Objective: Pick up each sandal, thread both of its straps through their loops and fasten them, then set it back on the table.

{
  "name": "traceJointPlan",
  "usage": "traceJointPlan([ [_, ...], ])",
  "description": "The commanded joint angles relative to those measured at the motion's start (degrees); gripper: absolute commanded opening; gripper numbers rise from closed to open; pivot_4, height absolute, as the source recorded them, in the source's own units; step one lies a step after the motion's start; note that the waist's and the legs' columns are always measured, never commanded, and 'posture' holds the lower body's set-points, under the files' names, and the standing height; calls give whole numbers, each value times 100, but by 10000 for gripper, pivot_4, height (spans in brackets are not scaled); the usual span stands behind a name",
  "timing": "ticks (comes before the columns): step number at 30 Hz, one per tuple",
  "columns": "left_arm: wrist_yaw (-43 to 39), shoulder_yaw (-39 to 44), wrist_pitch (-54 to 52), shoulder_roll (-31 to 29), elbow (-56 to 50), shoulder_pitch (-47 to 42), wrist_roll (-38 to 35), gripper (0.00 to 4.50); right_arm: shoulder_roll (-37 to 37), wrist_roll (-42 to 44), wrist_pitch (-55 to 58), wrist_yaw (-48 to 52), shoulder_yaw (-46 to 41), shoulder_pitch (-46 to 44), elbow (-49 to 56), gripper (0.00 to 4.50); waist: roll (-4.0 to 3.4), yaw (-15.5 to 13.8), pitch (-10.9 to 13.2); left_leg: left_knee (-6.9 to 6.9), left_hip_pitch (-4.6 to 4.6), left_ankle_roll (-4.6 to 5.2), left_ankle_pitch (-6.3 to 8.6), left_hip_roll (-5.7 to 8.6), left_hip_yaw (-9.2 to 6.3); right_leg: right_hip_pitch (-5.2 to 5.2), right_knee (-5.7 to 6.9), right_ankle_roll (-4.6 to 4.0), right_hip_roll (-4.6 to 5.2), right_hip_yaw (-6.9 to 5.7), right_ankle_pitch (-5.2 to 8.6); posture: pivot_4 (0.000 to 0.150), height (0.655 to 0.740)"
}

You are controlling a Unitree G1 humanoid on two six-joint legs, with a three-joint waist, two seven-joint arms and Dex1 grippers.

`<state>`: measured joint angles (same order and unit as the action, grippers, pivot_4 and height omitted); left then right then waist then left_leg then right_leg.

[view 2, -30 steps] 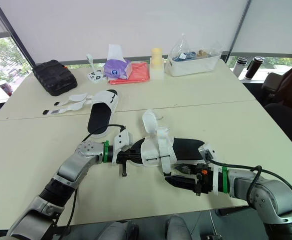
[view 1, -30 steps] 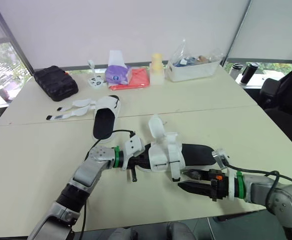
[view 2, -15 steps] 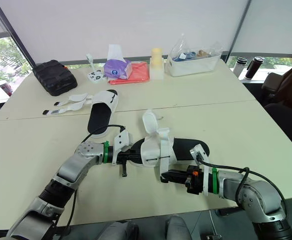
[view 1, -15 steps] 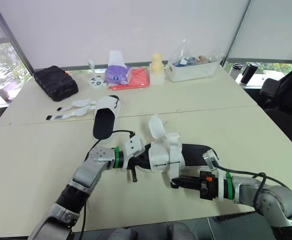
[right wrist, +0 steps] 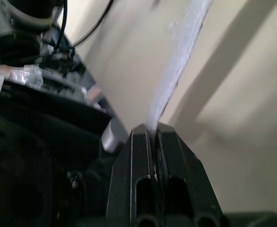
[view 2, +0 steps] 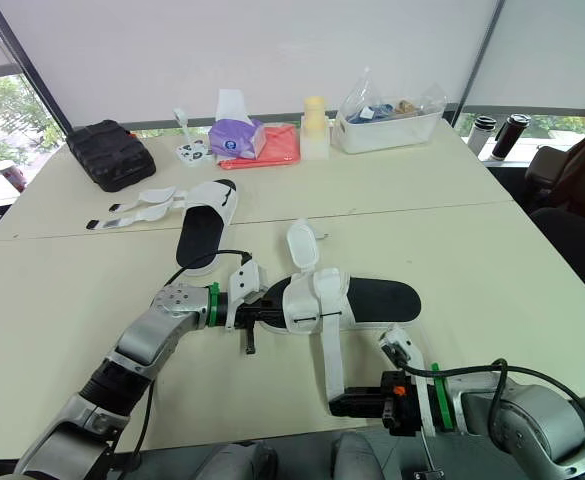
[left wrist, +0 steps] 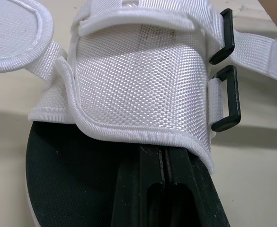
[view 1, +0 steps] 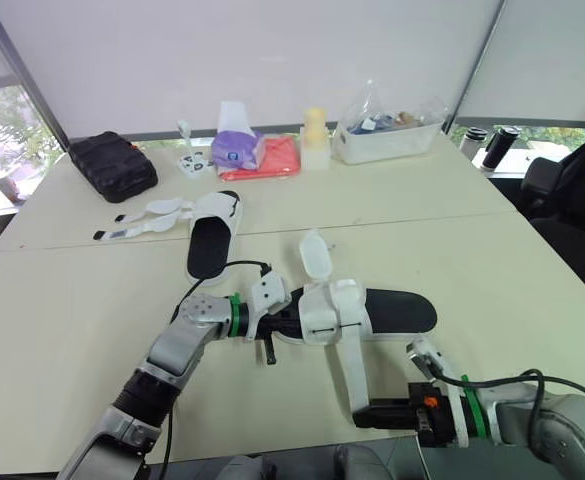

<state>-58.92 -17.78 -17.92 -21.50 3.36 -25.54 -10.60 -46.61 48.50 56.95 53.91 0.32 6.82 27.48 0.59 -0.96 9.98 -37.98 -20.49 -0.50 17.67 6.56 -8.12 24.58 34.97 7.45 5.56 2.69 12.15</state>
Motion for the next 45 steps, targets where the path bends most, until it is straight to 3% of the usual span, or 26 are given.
traceJointPlan([
  [1,-50,-103,56,26,3,-24,39,0,-176,-28,-33,124,77,106,167,947,0,-1,0,0,0,0,0,0,0,0,-1,0,0,0,0,1500,7400],
  [14,-65,-151,141,43,116,-68,65,0,-713,-255,-340,367,109,399,354,947,3,-15,0,0,0,1,2,0,1,-2,-4,3,1,-1,2,1500,7400],
  [20,-78,-157,148,52,152,-111,70,0,-462,1285,322,41,-744,-154,554,947,4,-9,1,0,-1,1,3,-1,0,-2,-4,3,1,-1,2,1500,7400],
  [26,-102,-173,187,81,240,-169,86,0,-243,4289,510,-1370,-1199,-1200,269,947,7,-25,4,-1,-2,2,3,-2,-2,-2,-6,2,2,0,1,1500,7400],
  [29,-93,-174,194,95,249,-179,87,0,-261,5178,347,-2007,-1109,-1430,192,947,7,-98,4,0,-5,5,4,-3,-2,-1,-11,1,2,0,2,1500,7400],
  [36,-65,-189,205,101,220,-152,77,0,67,6303,-164,-3128,-770,-2016,-292,947,6,-133,4,0,-18,12,9,-3,0,1,-41,4,0,0,-5,1500,7400],
  [45,-22,-190,219,106,193,-122,95,0,869,6149,-500,-4275,-507,-2091,-1217,947,4,-123,3,1,-24,15,10,-5,2,2,-54,5,-4,1,-13,1500,7400],
])
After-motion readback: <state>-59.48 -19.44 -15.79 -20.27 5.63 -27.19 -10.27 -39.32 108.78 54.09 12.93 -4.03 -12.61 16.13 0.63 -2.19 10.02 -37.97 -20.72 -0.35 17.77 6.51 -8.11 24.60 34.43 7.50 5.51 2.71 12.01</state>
